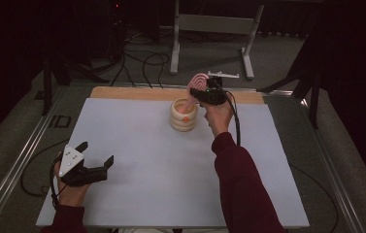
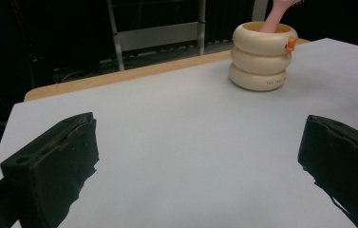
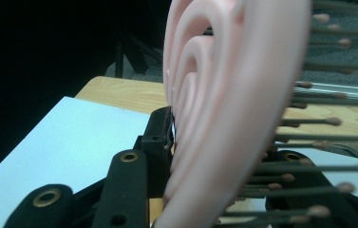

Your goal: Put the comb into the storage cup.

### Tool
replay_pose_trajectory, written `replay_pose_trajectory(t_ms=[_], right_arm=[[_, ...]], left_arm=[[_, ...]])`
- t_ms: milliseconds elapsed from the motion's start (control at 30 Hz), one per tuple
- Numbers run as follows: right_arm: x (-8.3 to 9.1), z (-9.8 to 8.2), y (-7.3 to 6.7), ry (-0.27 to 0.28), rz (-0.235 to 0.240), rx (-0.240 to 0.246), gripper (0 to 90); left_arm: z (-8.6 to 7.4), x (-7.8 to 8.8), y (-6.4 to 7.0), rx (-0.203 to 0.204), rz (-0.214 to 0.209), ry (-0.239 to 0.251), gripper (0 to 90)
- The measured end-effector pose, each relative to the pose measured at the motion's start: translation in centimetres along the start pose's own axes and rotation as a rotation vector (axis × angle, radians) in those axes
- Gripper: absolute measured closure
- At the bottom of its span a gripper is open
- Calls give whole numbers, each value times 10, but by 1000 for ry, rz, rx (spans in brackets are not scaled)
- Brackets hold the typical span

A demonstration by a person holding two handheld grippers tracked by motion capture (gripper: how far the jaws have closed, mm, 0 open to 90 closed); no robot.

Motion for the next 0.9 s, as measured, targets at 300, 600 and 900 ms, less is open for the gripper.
replay_pose_trajectory(t_ms=[300,600,900], right_arm=[[-6,-5,-2,-13,-2,4,629],[-11,-10,-4,-28,-4,8,630],[-16,-14,-6,-45,-5,11,629]], left_arm=[[0,1,-1,3,2,1,2],[0,1,-1,7,4,3,2],[0,1,-1,6,4,0,2]])
Point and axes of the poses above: each handheld gripper's, and its own axes: x roughly backward along the jaws, z roughly out of its top, y roughly to its right, the point moved 4 cm from there along -x, roughly forward along the jaws, and after that the axes turned 15 degrees about -z, right-handed, at the moved point
